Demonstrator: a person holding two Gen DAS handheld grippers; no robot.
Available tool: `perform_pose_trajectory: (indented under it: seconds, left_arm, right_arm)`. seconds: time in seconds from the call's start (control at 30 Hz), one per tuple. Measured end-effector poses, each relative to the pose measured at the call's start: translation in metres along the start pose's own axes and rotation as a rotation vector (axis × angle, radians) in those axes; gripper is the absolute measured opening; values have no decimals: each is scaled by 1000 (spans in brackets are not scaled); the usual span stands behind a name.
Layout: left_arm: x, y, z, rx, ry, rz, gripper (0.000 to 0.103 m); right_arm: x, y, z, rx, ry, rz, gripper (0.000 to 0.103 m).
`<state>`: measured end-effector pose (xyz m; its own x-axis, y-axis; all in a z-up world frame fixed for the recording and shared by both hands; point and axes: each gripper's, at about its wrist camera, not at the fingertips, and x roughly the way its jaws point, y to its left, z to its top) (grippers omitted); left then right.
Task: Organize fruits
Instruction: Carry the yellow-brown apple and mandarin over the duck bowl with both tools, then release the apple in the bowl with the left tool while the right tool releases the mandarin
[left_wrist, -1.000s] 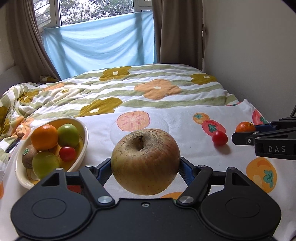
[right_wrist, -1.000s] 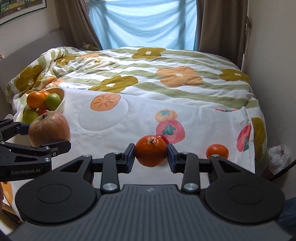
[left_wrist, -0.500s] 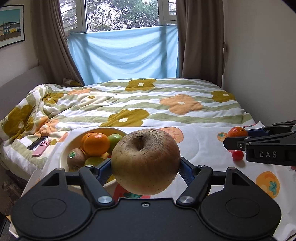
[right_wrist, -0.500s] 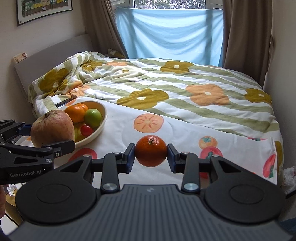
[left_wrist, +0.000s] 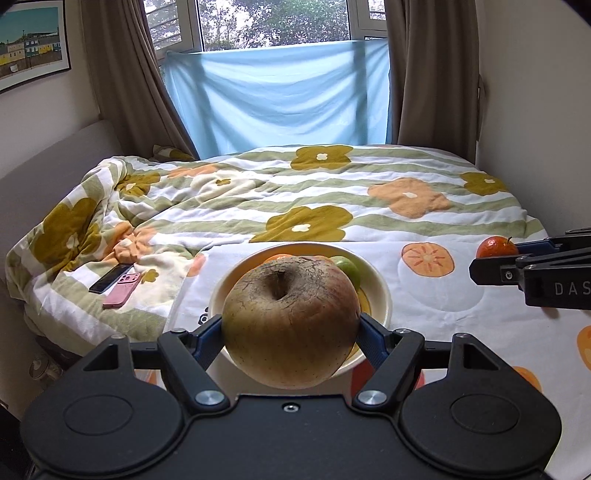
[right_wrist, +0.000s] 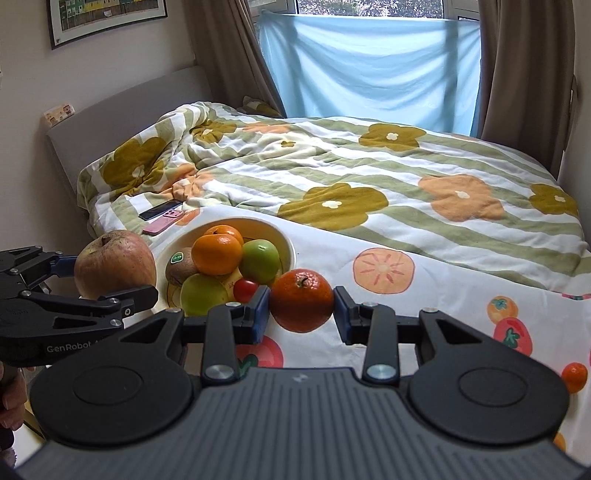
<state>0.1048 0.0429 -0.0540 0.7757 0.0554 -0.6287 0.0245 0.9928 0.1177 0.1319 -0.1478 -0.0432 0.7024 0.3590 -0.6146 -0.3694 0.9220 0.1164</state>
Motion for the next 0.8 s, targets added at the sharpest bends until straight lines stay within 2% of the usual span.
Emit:
perform_pose_trajectory:
  seconds: [0.4, 0.67, 0.8]
  left_arm:
    - [49, 50, 2, 66, 7, -84, 78]
    - [72, 58, 10, 111, -2, -145, 78]
    - [73, 61, 4, 124, -3, -159, 78]
  right_arm:
    - [55, 50, 9, 32, 34, -35, 51]
    - [80, 58, 9, 79, 48, -86, 51]
    - [86, 58, 8, 100, 54, -103, 51]
